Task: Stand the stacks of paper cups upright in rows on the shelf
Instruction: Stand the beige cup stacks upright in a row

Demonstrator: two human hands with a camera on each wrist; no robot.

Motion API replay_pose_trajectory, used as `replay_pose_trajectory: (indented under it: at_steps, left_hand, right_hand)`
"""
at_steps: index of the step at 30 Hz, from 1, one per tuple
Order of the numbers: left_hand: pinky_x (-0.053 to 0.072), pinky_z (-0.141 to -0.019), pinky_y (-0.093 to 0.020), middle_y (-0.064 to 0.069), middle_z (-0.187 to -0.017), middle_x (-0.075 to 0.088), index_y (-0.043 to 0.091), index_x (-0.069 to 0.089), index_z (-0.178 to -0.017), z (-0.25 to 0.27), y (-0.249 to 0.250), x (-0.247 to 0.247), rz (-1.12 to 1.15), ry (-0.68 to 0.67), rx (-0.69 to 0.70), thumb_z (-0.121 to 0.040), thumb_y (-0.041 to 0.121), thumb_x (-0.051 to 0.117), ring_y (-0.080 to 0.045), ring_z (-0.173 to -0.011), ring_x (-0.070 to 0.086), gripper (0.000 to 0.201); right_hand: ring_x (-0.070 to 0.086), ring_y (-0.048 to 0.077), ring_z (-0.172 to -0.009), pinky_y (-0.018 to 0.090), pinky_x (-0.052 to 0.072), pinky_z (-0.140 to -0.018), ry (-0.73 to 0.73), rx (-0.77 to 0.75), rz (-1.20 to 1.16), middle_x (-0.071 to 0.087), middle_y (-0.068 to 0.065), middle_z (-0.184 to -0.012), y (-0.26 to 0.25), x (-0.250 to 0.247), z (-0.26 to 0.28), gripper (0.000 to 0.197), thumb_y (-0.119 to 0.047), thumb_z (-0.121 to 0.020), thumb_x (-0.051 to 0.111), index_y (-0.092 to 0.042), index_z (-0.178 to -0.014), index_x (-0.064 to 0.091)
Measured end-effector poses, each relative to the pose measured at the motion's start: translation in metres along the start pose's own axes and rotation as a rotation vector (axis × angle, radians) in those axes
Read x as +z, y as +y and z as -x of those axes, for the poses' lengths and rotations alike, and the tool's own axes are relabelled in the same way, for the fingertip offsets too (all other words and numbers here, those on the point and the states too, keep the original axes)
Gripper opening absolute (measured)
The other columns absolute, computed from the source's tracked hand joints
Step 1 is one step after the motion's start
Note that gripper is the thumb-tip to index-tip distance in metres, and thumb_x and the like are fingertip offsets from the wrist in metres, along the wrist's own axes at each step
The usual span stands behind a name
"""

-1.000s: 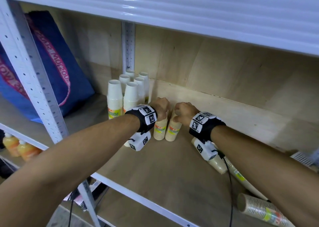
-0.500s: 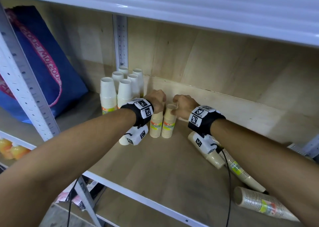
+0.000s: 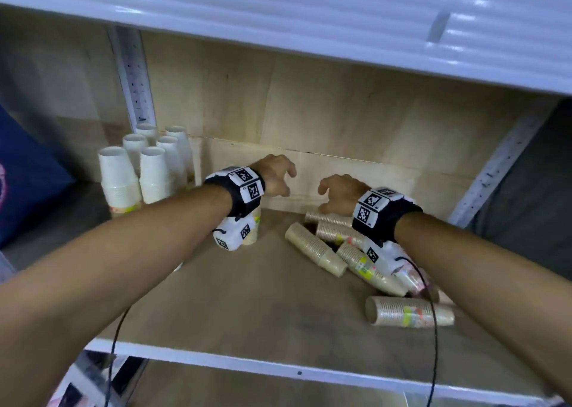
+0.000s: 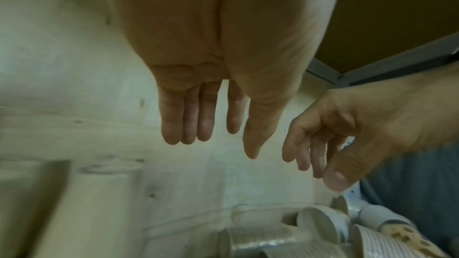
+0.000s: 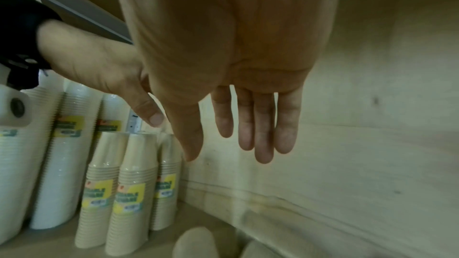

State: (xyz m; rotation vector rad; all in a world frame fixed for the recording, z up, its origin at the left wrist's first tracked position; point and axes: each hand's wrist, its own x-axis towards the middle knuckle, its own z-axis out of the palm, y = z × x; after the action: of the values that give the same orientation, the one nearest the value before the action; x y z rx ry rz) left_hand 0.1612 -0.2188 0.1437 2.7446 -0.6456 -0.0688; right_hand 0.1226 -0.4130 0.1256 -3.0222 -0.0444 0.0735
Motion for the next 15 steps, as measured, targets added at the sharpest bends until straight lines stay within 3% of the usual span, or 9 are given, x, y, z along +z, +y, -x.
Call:
replay_pose_trajectory:
  at_steps: [5, 12, 15]
  left_hand:
    - [0.049, -0.091, -0.032, -0.001, -0.131, 0.054, 0.028, 0.056, -0.131, -0.011, 0.034, 0.037, -0.004, -0.114, 0.118, -0.082, 0.026, 0.076, -0.02, -0.111, 0.057, 0.053]
    - [0.046, -0.091, -0.026, 0.002, -0.13, 0.053, 0.026, 0.055, -0.134, -0.018, 0.068, 0.089, -0.002, -0.278, 0.239, -0.079, 0.026, 0.079, -0.019, -0.116, 0.055, 0.059]
    - [0.048, -0.086, -0.028, 0.003, -0.127, 0.054, 0.03, 0.059, -0.128, -0.02, 0.076, 0.109, -0.061, -0.318, 0.265, -0.077, 0.03, 0.08, -0.017, -0.107, 0.056, 0.056]
  right_hand:
    - [0.059, 0.021, -0.102, 0.03, 0.047, -0.083, -0.084, 0.086, 0.001, 0.06, -0.001, -0.115, 0.051, 0.002, 0.043, 0.05, -0.04, -0.078, 0.076, -0.023, -0.121, 0.057]
    - [0.056, 0.021, -0.112, 0.033, 0.047, -0.093, -0.156, 0.251, -0.02, 0.053, -0.007, -0.108, 0.115, 0.027, 0.106, 0.065, -0.043, -0.07, 0.081, -0.023, -0.126, 0.056]
    - [0.052, 0.024, -0.121, 0.036, 0.043, -0.101, -0.231, 0.29, -0.019, 0.053, -0.002, -0.128, 0.133, 0.039, 0.129, 0.071, -0.046, -0.072, 0.078, -0.023, -0.134, 0.052]
